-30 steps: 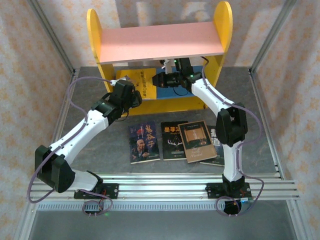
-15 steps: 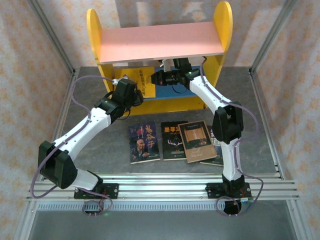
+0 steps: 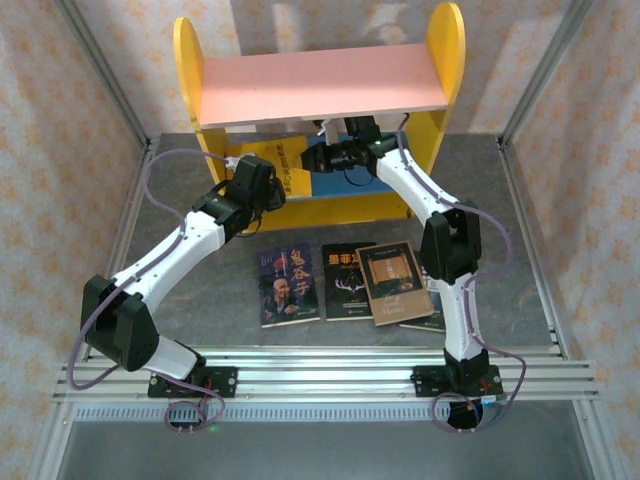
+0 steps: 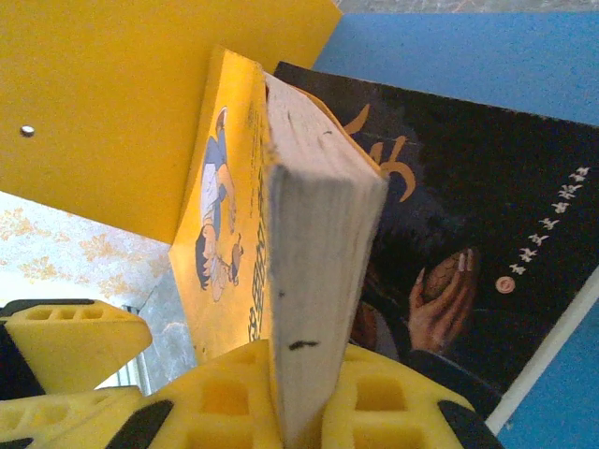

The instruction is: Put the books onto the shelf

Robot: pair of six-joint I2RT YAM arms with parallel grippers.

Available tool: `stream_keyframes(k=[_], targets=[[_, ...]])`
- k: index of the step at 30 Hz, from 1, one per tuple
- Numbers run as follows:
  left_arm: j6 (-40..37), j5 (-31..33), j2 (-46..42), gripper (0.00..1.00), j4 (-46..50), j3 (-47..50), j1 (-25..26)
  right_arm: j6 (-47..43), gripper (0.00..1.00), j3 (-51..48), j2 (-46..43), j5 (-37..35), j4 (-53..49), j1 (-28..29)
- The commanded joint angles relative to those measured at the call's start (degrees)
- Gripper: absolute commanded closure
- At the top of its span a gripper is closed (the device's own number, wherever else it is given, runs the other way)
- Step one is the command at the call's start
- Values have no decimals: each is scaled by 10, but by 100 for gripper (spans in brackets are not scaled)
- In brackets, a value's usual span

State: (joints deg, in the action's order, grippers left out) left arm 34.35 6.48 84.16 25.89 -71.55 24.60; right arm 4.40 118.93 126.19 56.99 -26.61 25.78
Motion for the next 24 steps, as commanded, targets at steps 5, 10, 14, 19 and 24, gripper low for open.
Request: stream_keyframes(k=[5, 10, 14, 19, 24], targets=[[-16, 21, 11, 43, -15, -14, -4, 10, 86, 26, 5, -3, 21, 0], [-18, 23, 14, 43, -16, -13, -5, 16, 65, 26, 4, -35, 16, 1], [-20, 26, 12, 43, -16, -13, -5, 19, 55, 31, 5, -69, 3, 0], [-20, 26, 10, 43, -19, -10, -6, 29, 47, 31, 3, -121, -8, 1], [-24, 24, 10, 43, -12, -16, -7, 31, 41, 29, -3, -160, -29, 1]])
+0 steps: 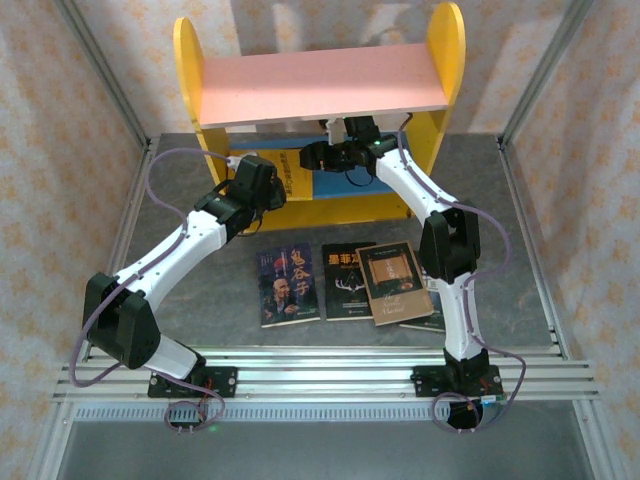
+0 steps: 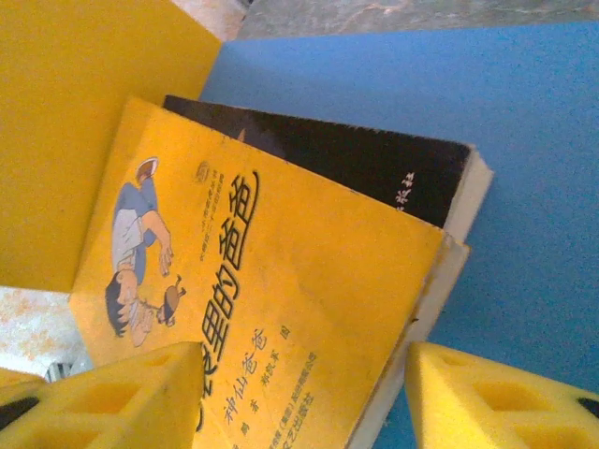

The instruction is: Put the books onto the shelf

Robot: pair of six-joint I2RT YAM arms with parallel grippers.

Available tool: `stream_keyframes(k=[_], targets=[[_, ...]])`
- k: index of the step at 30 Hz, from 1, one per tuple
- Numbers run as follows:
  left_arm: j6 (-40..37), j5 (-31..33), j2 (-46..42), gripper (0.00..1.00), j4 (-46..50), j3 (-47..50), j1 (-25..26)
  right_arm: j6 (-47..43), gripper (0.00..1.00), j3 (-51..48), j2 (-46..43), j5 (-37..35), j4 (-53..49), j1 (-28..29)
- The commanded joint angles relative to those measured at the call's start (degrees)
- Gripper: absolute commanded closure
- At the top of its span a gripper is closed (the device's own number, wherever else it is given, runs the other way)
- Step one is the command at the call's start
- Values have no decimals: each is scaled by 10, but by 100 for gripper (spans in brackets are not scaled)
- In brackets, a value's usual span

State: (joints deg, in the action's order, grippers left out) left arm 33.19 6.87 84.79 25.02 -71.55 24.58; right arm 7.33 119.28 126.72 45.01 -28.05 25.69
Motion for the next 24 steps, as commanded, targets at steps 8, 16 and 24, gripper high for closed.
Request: stream_keyframes(k=[8, 16, 24], targets=[[-9, 20, 5, 43, 10, -18, -8, 3, 39, -18, -33, -52, -14, 1], [-6, 14, -1, 43, 5, -4, -8, 16, 39, -92, -78, -44, 24, 4], [-2, 5, 2, 43, -5, 10, -8, 20, 44, -134, -105, -45, 39, 17]])
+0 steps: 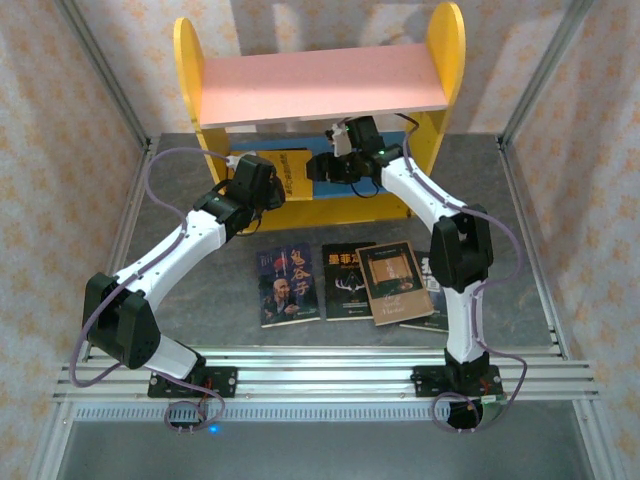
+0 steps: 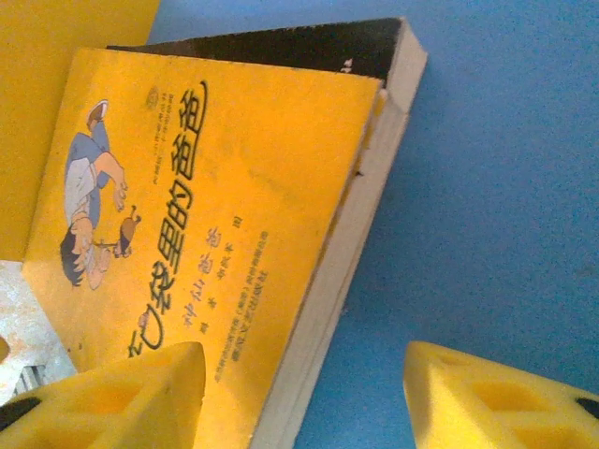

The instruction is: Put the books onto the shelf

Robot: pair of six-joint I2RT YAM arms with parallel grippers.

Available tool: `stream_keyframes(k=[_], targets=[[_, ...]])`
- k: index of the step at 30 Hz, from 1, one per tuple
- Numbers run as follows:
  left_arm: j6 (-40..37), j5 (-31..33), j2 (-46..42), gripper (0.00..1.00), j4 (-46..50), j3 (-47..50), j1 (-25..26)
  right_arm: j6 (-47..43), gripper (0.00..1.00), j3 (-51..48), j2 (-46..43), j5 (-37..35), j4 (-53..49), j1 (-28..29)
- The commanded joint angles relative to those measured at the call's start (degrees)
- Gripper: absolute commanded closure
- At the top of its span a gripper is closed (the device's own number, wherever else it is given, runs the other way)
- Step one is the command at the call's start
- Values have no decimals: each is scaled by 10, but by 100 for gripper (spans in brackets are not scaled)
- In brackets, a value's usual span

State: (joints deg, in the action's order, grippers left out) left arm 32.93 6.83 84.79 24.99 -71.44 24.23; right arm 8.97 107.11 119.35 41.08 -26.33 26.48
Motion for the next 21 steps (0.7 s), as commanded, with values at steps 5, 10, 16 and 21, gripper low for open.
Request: stream_keyframes(k=[5, 10, 16, 21], targets=[[1, 1, 1, 43, -3, 9, -4, 7, 47, -11, -32, 3, 24, 16], [-1, 4, -1, 43, -3, 9, -4, 7, 50, -4, -31, 6, 22, 21], [-5, 2, 8, 42, -3, 8, -5, 5, 52, 19, -18, 9, 14, 24], [-7, 1, 18, 42, -7, 7, -9, 6, 52, 40, -6, 16, 10, 25]])
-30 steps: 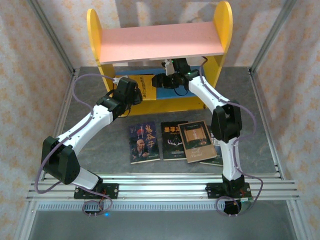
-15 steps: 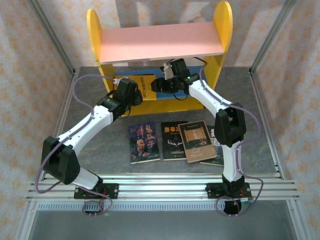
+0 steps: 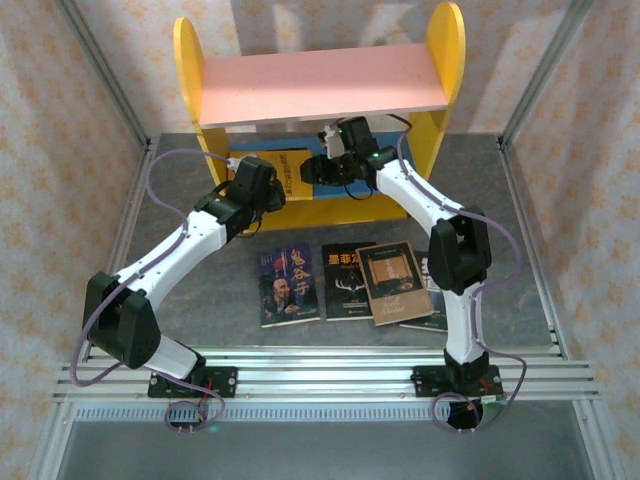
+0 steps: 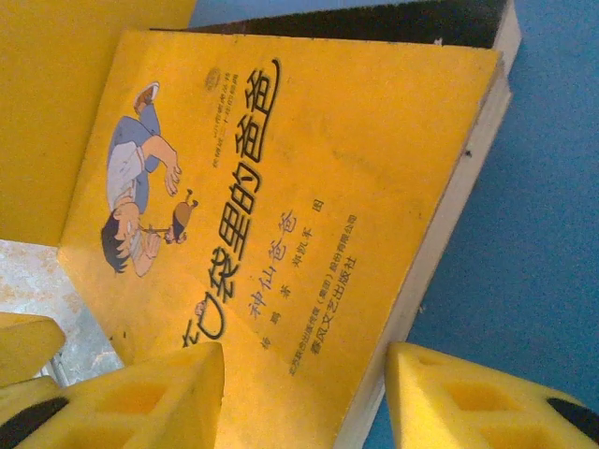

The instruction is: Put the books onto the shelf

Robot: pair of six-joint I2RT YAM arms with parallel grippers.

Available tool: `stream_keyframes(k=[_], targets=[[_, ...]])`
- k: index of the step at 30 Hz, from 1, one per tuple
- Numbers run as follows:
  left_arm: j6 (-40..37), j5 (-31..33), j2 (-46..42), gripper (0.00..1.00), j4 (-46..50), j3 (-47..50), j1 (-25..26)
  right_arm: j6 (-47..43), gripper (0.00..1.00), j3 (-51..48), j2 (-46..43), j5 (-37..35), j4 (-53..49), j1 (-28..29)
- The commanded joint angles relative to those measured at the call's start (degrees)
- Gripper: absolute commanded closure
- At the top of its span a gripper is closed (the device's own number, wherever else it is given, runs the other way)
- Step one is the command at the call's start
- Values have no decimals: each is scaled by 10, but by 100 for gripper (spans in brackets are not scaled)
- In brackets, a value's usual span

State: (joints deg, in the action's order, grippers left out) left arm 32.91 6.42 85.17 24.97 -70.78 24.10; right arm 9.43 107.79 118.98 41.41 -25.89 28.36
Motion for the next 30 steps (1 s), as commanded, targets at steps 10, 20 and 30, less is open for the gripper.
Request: stream_keyframes(k=[10, 20, 30], targets=[[-8, 1, 23, 42, -15, -1, -12, -2, 52, 70, 19, 18, -13, 6], [-13, 6, 32, 42, -12, -9, -15, -3, 52, 89, 34, 18, -21, 6], [-13, 7, 42, 42, -12, -19, -18, -2, 53, 101, 45, 20, -22, 6]])
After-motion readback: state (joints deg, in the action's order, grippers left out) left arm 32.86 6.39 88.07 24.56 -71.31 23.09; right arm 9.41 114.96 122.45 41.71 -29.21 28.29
